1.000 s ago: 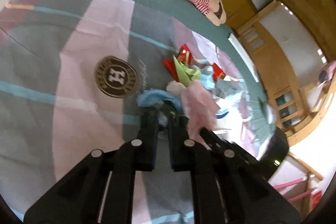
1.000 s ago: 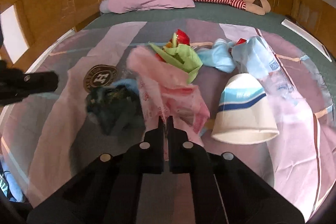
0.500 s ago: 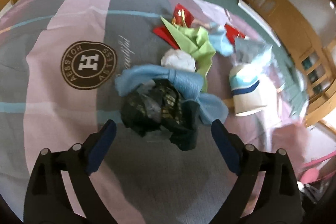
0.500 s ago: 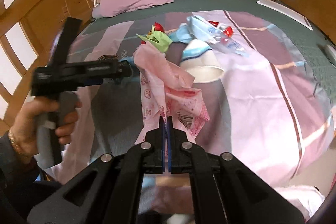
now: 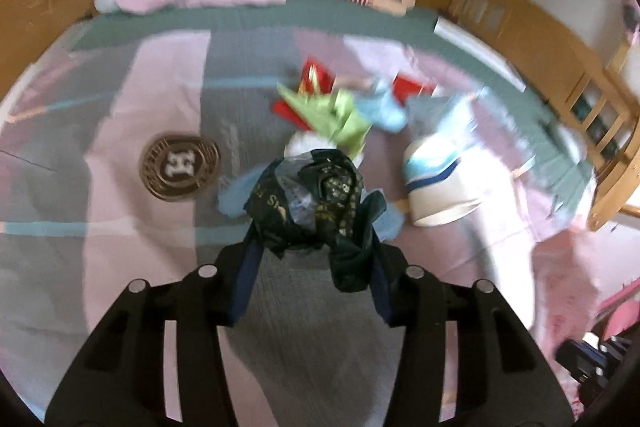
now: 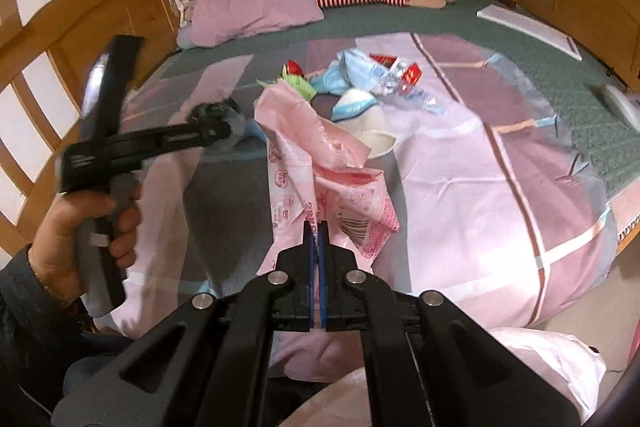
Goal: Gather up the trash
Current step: 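Grasp the dark green wrapper with the left gripper while the right grasps the pink wrapper, then move both wrappers over the wastebasket and release them inside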
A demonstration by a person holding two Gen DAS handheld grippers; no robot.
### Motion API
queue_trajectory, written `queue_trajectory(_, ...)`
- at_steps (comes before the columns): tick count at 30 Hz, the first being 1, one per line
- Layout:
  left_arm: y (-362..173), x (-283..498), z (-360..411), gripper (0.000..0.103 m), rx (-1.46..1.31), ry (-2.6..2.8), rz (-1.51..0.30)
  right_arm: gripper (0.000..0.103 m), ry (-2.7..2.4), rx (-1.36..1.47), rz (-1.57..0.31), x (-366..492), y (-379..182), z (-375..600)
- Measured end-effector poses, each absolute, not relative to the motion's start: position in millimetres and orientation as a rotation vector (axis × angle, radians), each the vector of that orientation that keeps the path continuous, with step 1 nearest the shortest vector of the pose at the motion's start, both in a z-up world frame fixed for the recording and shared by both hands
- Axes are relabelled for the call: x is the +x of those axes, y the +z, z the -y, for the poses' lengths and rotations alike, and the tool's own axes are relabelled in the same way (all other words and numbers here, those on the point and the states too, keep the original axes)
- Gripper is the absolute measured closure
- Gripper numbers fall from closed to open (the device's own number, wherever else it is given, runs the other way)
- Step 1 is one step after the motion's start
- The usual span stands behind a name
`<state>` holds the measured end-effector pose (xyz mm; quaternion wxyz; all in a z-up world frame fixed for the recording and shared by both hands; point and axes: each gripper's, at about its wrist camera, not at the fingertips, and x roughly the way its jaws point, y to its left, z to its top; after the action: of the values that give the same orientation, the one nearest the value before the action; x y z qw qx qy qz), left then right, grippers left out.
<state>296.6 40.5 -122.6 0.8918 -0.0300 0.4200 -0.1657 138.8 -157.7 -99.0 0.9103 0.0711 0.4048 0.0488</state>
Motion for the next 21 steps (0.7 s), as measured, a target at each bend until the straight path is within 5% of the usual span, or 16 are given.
queue_trajectory(11,-45,162,-62,0.054,0.043,-0.147,-0.630,0.101,0.184,0.136,-0.723,85,-54,167)
queue_trajectory(21,-22,90,-58,0.054,0.010,-0.201,-0.616,0.101,0.186,0.102,-0.661,34,-20,179)
